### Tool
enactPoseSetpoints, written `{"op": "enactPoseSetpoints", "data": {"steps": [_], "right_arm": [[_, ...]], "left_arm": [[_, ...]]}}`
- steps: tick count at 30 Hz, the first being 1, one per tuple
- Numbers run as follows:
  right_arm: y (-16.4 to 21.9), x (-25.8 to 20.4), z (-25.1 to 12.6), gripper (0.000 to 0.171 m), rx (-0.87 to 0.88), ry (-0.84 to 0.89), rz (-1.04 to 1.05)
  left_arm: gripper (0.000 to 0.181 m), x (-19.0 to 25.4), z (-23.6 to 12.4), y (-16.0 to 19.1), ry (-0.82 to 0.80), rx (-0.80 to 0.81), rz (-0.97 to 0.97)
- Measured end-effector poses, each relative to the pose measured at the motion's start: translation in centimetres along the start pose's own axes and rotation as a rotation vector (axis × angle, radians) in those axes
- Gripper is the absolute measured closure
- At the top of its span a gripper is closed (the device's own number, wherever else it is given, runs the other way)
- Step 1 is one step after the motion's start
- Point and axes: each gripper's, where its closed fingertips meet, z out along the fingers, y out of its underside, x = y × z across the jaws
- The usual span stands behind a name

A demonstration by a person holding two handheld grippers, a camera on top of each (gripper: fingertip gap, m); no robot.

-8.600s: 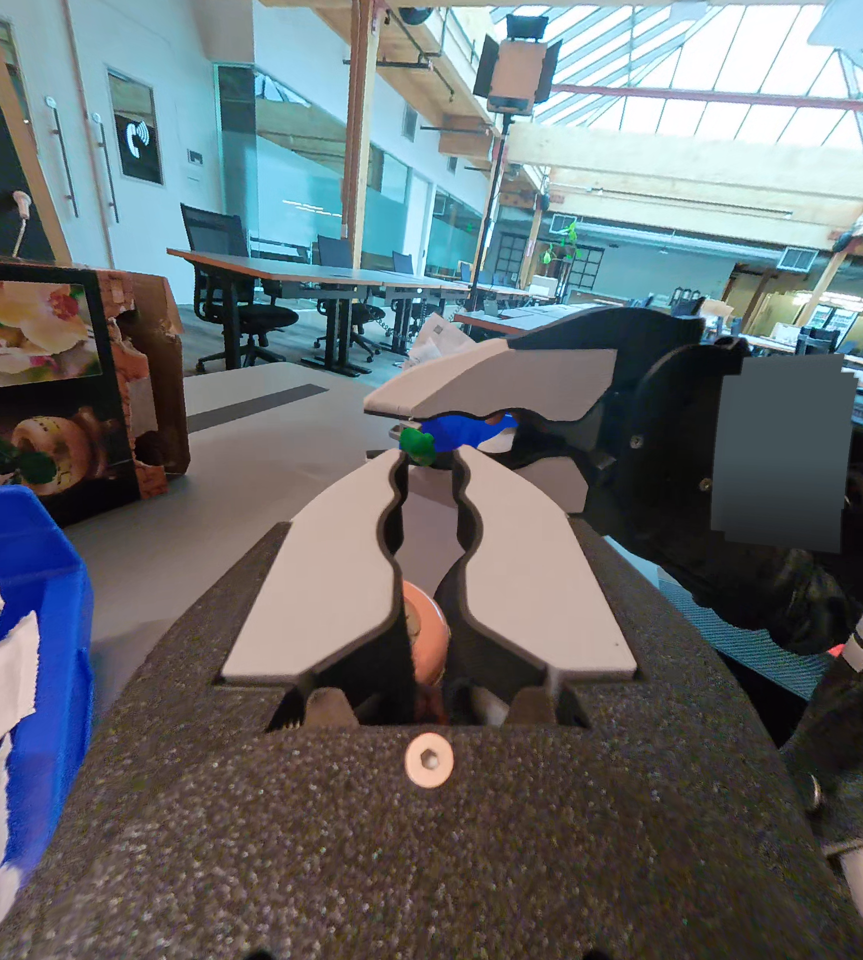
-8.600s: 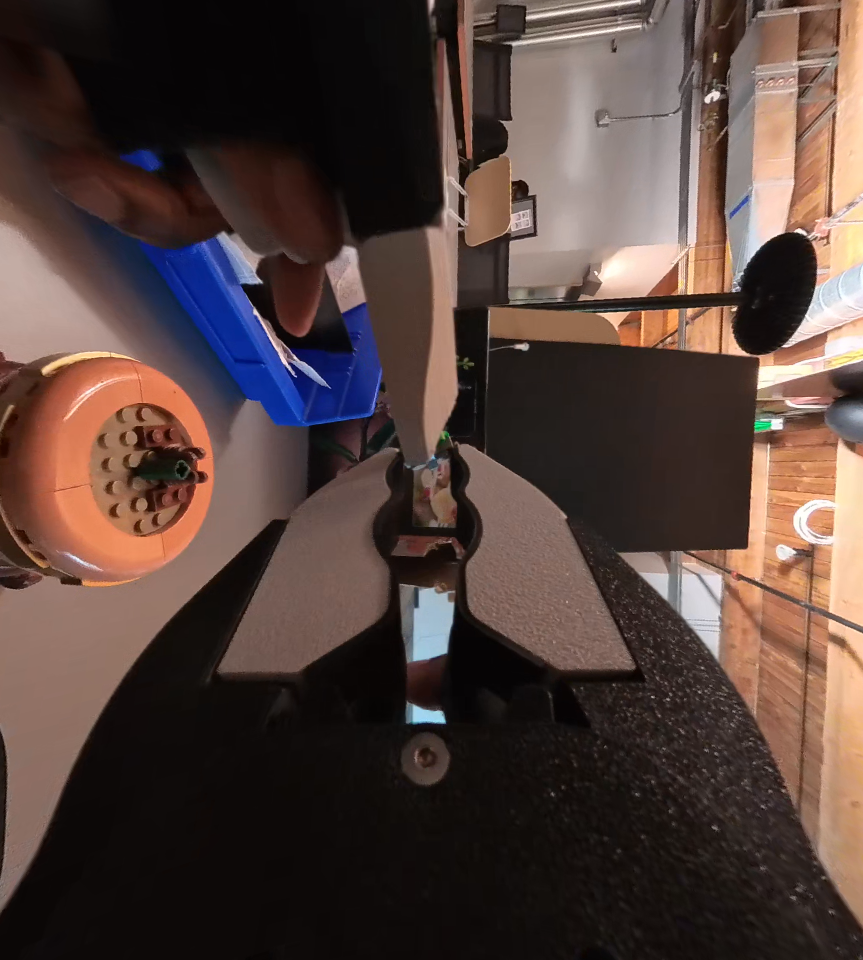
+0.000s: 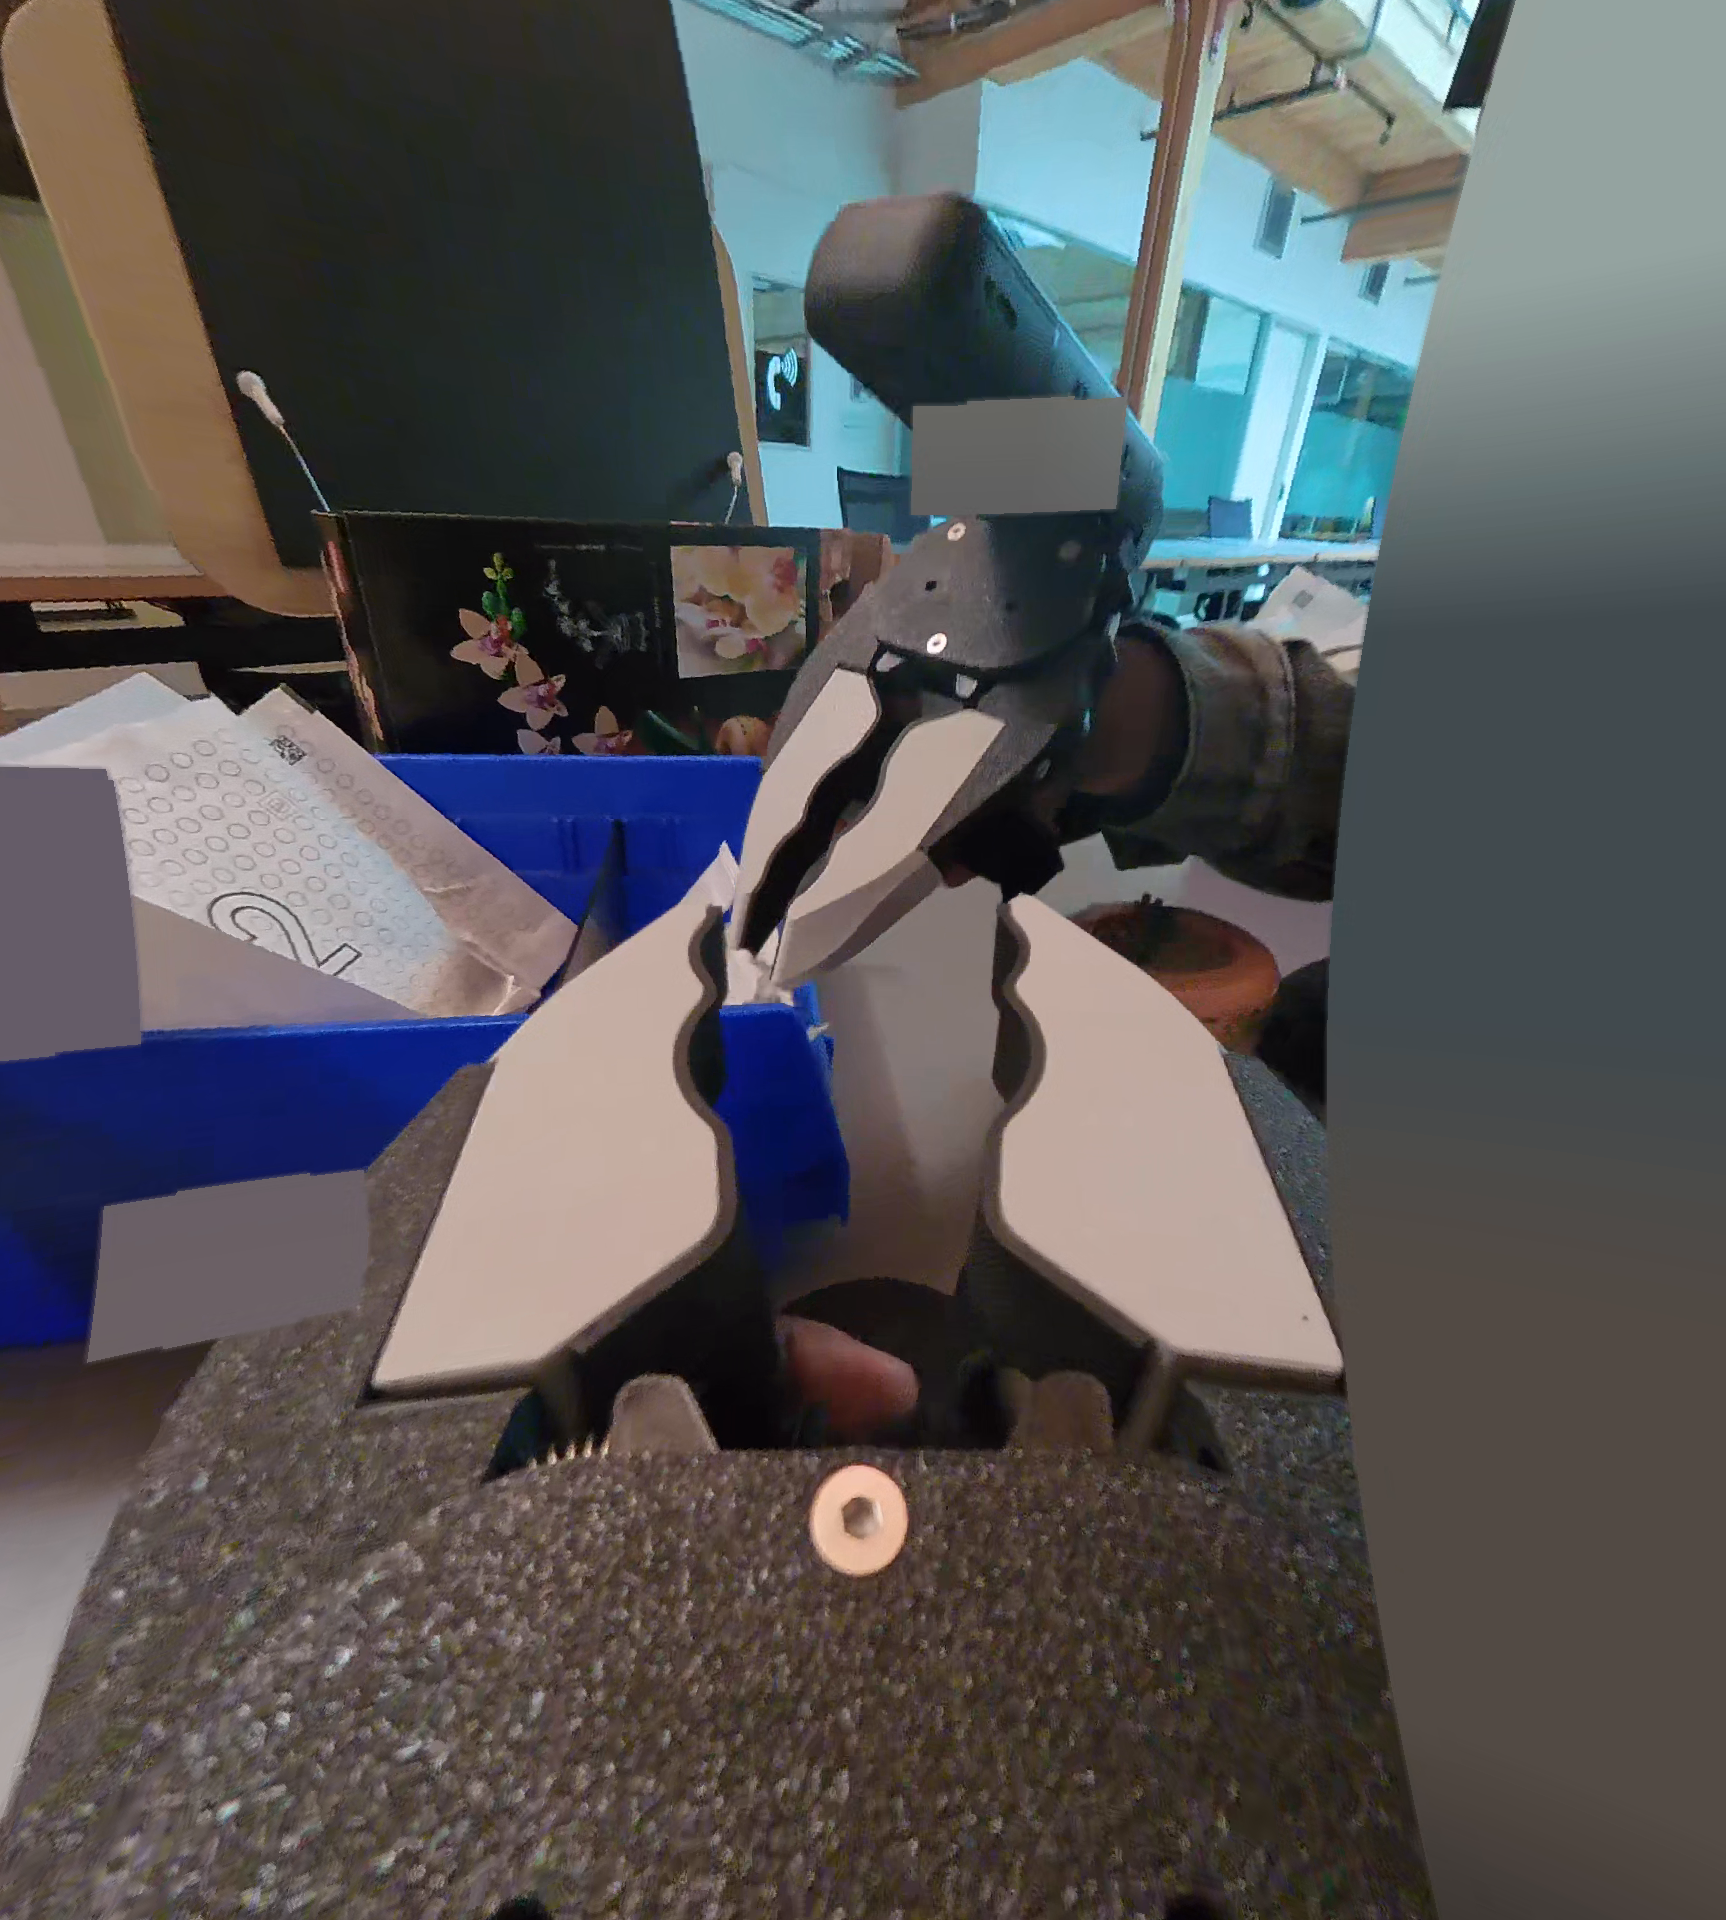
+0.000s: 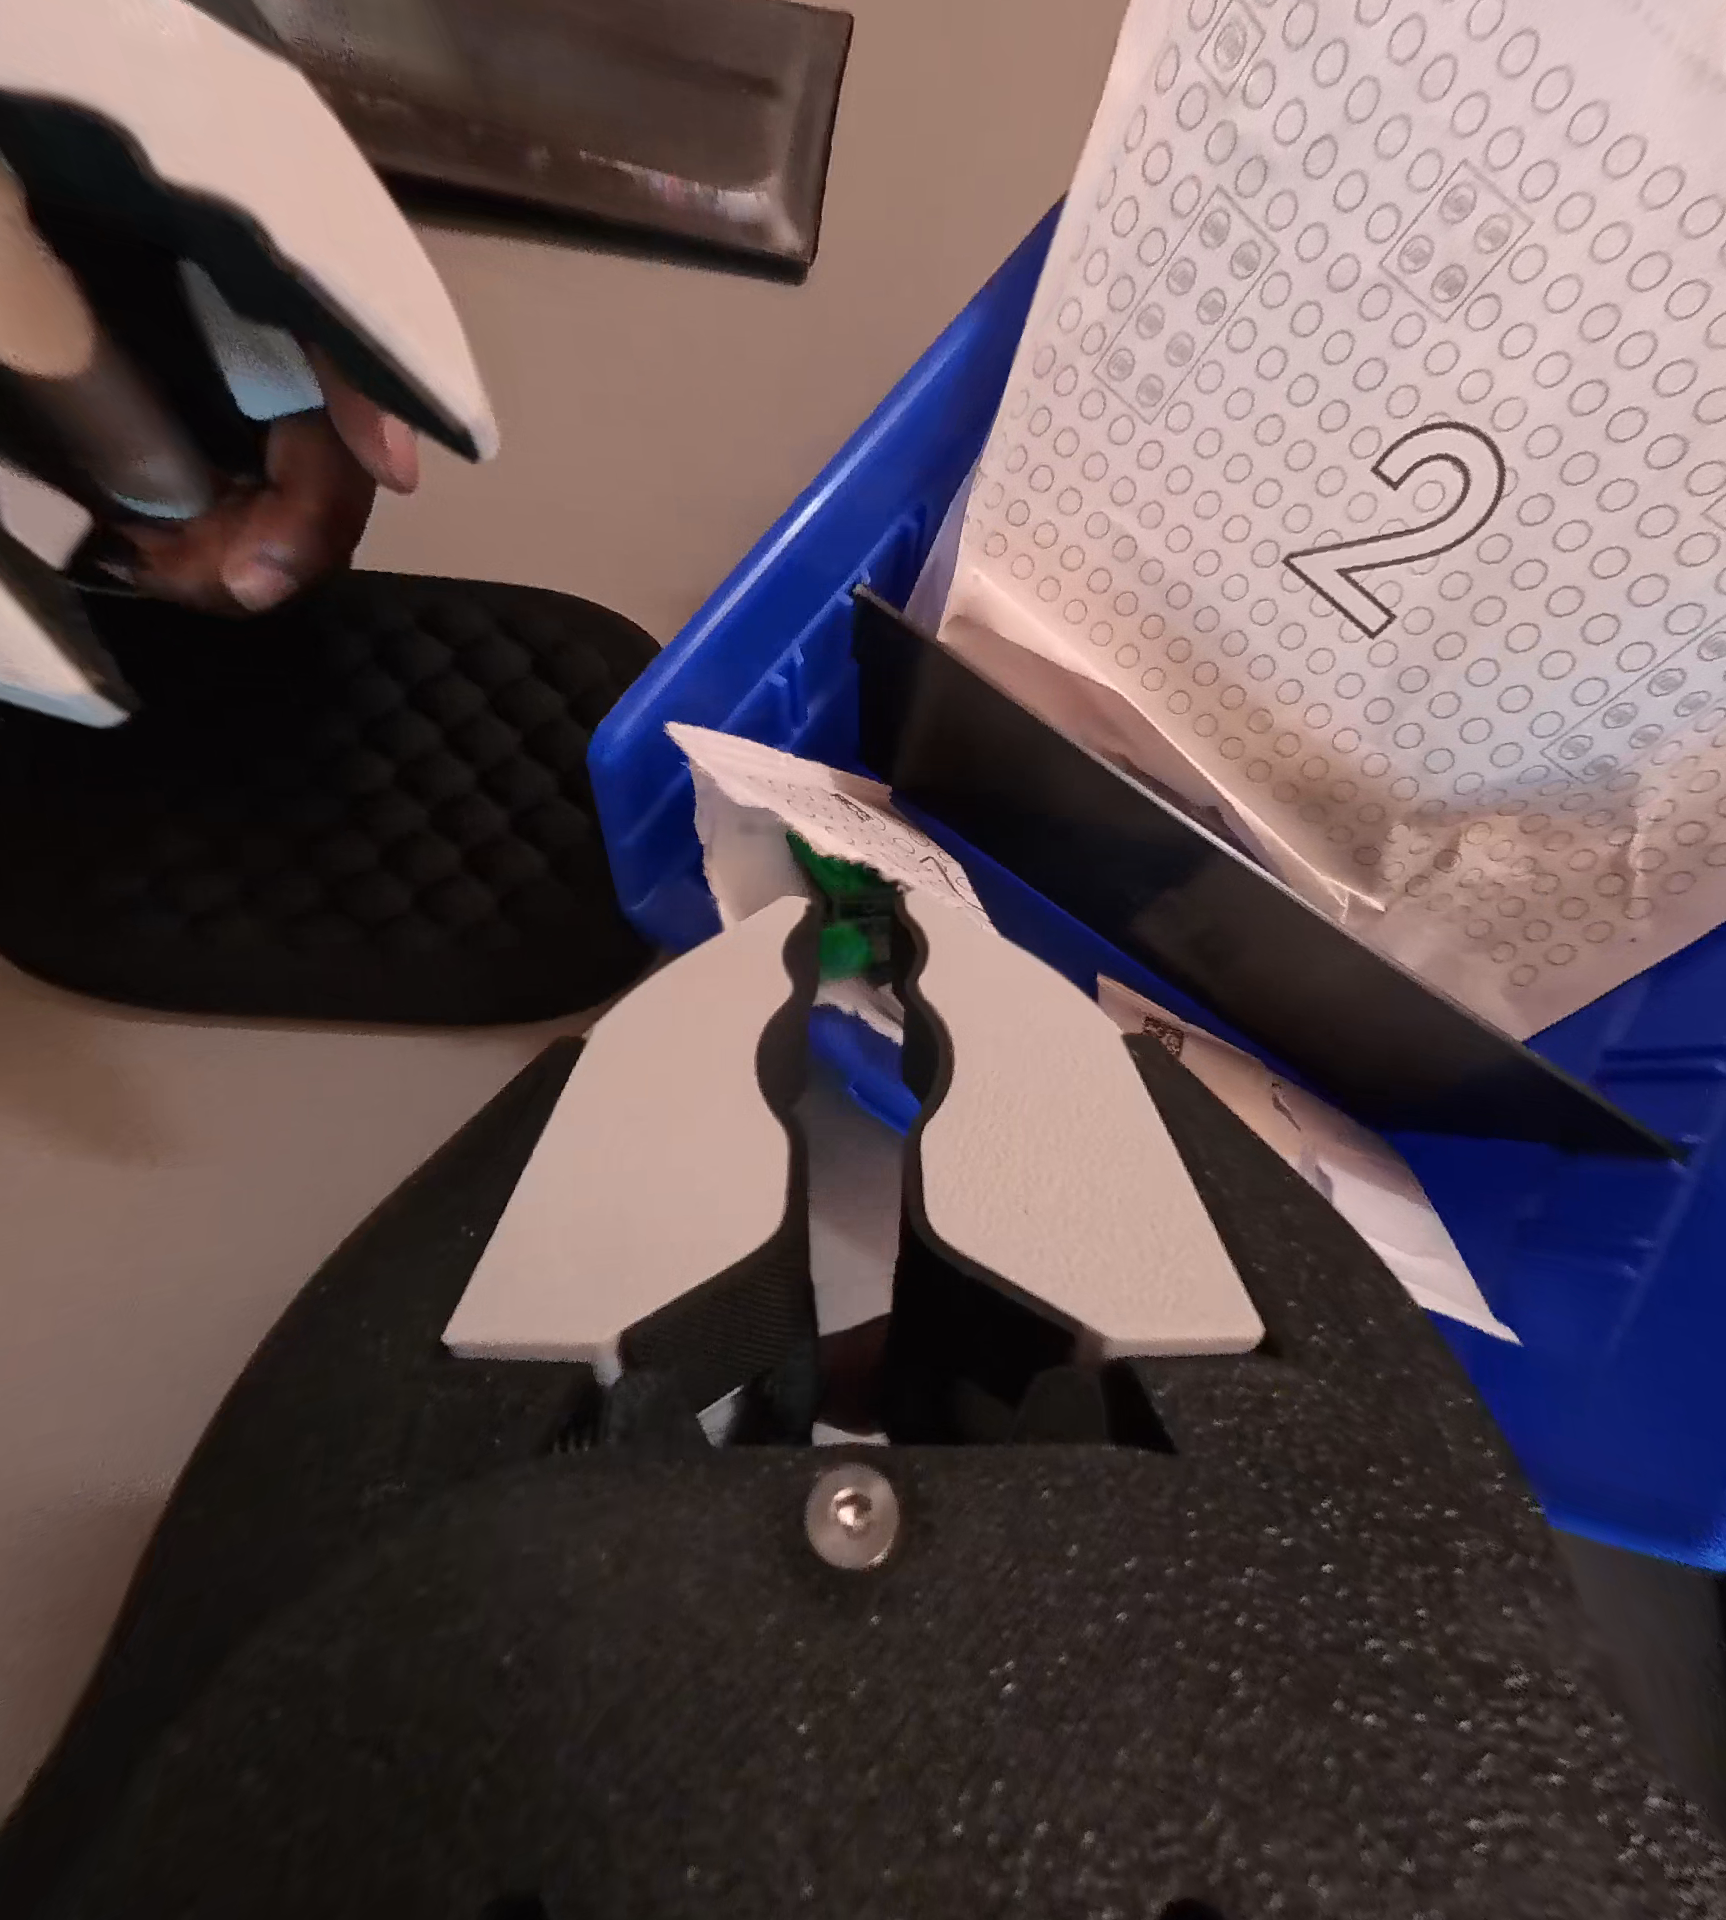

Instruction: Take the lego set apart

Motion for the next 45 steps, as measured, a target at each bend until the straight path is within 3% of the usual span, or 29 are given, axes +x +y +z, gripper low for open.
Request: {"op": "enactPoseSetpoints", "data": {"steps": [8, 11, 14, 18, 24, 27, 29, 33, 41, 45], "right_arm": [[-1.9, 0.4, -3.0, 0.142, 0.141, 0.052, -0.011], [-1.5, -2.2, -5.8, 0.123, 0.186, -0.029, -0.021], [1.6, -4.3, -8.4, 0.109, 0.170, -0.008, -0.037], [7.0, -4.9, -10.3, 0.128, 0.109, 0.084, 0.028], [9.3, -5.4, -9.9, 0.140, 0.155, 0.122, 0.061], [10.0, -5.0, -9.1, 0.141, 0.146, 0.130, 0.058], [10.1, -5.2, -8.7, 0.155, 0.163, 0.091, 0.063], [9.9, -5.7, -8.6, 0.156, 0.196, 0.072, 0.094], [9.6, -6.6, -8.5, 0.156, 0.232, 0.303, 0.422], [9.3, -7.5, -8.9, 0.147, 0.222, 0.225, 0.283]], "left_arm": [[0.166, 1.5, 1.1, 1.4, 0.034, -0.091, 0.138], [0.168, 3.0, 1.3, 1.6, 0.105, -0.107, 0.144], [0.159, 4.6, 1.7, 2.1, 0.172, -0.124, 0.186], [0.142, 7.8, 3.5, 2.8, 0.311, -0.155, 0.132], [0.106, 10.9, 8.4, 4.6, 0.365, -0.232, 0.066], [0.106, 11.1, 10.3, 6.3, 0.337, -0.317, 0.126], [0.109, 11.0, 11.0, 7.1, 0.323, -0.357, 0.158], [0.113, 11.4, 11.4, 7.2, 0.347, -0.369, 0.172], [0.135, 12.5, 9.3, 7.3, 0.443, -0.407, 0.153], [0.130, 12.6, 9.2, 7.5, 0.487, -0.445, 0.125]]}}
